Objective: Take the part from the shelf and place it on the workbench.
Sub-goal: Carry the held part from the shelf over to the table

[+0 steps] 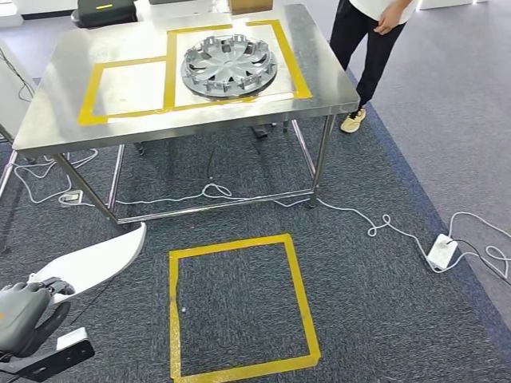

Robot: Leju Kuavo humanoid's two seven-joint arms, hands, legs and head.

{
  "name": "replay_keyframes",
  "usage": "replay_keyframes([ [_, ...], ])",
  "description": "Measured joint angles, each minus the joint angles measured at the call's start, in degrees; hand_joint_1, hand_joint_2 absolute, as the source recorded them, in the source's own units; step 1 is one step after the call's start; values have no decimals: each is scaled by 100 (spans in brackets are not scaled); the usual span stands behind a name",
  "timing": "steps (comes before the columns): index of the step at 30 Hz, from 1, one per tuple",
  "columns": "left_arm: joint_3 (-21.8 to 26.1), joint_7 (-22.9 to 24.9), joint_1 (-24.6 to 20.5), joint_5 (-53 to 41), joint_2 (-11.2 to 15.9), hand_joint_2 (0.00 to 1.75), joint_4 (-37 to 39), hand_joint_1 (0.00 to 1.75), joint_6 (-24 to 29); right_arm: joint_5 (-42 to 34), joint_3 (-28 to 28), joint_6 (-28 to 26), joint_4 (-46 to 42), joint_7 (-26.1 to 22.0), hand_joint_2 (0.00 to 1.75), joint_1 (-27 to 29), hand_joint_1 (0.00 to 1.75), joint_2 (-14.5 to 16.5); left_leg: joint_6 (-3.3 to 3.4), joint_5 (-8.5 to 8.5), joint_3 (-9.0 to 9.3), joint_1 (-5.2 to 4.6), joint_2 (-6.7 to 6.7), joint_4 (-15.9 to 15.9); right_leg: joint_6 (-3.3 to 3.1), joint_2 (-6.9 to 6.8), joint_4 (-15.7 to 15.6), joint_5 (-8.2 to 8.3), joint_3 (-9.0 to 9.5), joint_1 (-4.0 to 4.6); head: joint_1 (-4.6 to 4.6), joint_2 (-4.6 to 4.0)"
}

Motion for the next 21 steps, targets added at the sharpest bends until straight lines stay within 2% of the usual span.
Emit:
replay_keyframes([
  [1,-3,0,-3,0,3,175,1,175,-7,0,0,18,1,18,175,10,0,-1,-18,-189,-195,5,69,402,-10,-42,-1,-1,-7,6,-12,0],
  [2,-7,0,0,0,5,175,2,175,-19,1,1,47,1,59,175,19,0,-1,-29,-304,-346,8,102,719,-13,-83,0,-4,-12,11,-11,0],
  [3,-11,0,5,1,11,175,5,175,-33,1,1,83,1,112,175,24,0,-1,-33,-312,-413,10,116,867,-12,-120,0,-6,-14,15,-12,0],
  [4,-14,0,7,1,22,175,7,175,-49,1,2,119,1,164,175,23,0,-1,-30,-213,-368,11,121,795,-8,-149,1,-8,-12,16,-11,0],
  [6,-20,0,8,-24,62,175,10,175,-62,0,2,164,1,231,175,10,0,2,-5,170,37,9,168,72,9,-199,1,-15,8,17,-13,0],
  [7,-26,-1,6,-57,91,175,11,175,-60,0,2,201,1,247,175,3,0,4,18,294,249,-1,213,-315,29,-211,9,-24,14,30,-13,0],
  [8,-36,-4,8,-90,123,175,14,175,-50,1,3,266,0,272,175,-1,0,5,48,370,406,-10,250,-608,53,-219,12,-29,17,44,-9,0],
  [9,-50,-11,9,-121,156,175,21,175,-32,1,4,369,-1,311,175,-1,0,6,78,378,475,-21,274,-749,81,-225,9,-30,18,55,-7,0],
  [11,-96,-31,-2,-137,210,175,46,175,27,4,21,620,-6,419,175,6,0,8,131,386,477,-31,254,-795,127,-242,-30,-18,22,63,-4,0],
  [15,-237,-31,-116,-38,257,175,122,175,50,7,86,821,-11,562,175,2,0,22,141,414,486,-28,234,-835,-41,-249,-90,-11,24,77,42,0],
  [21,-315,-2,-144,475,443,175,142,175,-62,7,161,878,-19,626,175,16,0,48,190,407,478,-58,236,-828,115,-238,-138,54,63,46,54,0],
])
